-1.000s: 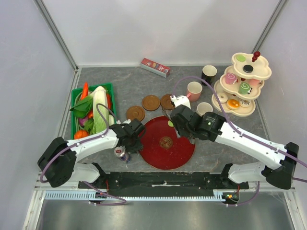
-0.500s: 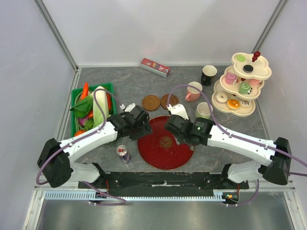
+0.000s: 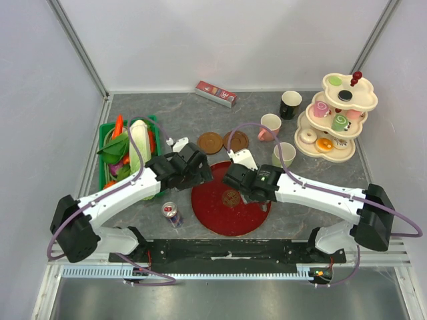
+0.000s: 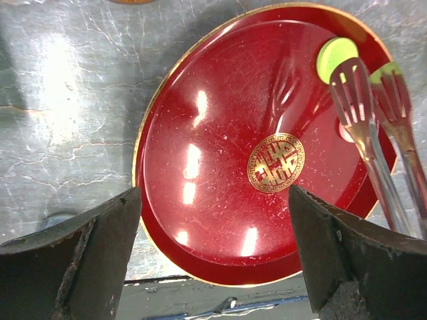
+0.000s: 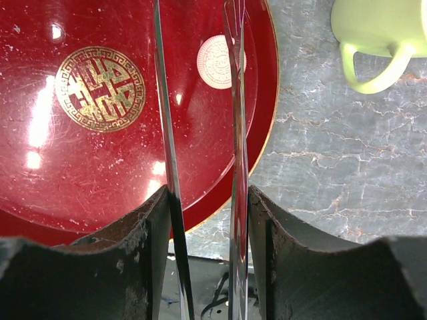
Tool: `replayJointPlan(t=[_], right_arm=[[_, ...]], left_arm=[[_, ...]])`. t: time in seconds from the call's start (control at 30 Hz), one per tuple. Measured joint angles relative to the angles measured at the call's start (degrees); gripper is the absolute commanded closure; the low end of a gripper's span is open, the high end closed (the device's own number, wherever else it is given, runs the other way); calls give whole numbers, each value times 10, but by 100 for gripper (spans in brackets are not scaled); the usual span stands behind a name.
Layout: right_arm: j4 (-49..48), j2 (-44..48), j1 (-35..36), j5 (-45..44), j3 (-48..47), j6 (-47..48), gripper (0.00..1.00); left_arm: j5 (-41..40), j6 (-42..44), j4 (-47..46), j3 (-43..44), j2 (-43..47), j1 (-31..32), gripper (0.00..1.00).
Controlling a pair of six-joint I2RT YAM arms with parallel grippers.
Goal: Serve the afternoon tea
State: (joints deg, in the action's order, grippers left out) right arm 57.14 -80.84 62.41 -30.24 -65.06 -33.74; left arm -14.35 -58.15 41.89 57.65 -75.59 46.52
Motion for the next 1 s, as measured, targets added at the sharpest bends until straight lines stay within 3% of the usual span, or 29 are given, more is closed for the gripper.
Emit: replayJointPlan(t=[0.3, 1.0], right_arm=[[-11, -45, 0, -1, 0, -2, 46], [10, -134, 24, -42, -53, 5, 47]], left_arm=[[-31, 0, 18, -24, 78, 0, 2], [-47, 0, 29, -52, 86, -2, 1]])
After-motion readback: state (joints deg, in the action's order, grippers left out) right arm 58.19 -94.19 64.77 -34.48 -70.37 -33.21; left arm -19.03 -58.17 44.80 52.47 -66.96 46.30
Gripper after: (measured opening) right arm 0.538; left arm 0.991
